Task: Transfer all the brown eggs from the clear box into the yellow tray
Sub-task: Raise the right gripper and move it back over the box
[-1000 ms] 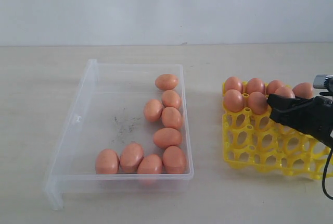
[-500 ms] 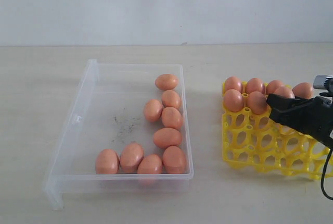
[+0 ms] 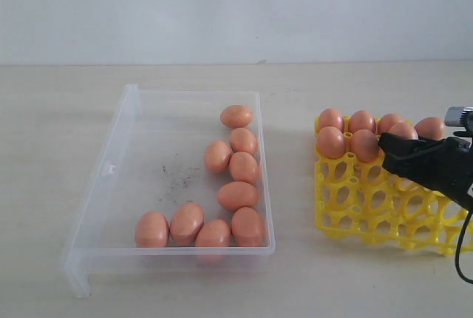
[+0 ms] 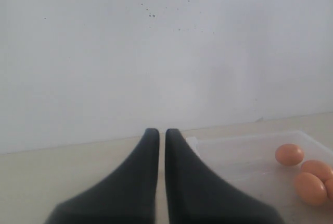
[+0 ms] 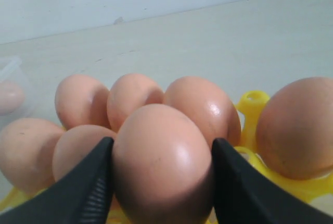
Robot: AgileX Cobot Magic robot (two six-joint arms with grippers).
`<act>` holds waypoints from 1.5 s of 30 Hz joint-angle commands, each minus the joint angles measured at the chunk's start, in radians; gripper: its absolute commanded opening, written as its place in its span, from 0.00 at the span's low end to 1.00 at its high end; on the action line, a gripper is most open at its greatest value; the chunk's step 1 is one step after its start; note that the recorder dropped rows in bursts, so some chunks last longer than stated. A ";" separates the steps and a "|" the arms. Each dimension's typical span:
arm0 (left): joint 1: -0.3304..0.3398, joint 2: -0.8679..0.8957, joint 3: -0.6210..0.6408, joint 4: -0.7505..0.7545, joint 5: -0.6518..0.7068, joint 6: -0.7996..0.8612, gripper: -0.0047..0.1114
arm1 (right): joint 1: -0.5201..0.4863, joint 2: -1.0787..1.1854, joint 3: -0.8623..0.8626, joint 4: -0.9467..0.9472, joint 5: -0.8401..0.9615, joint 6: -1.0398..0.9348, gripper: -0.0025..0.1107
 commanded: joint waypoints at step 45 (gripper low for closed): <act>-0.005 -0.002 0.003 -0.002 0.000 0.001 0.07 | 0.294 -0.445 -0.116 -0.450 0.034 0.245 0.02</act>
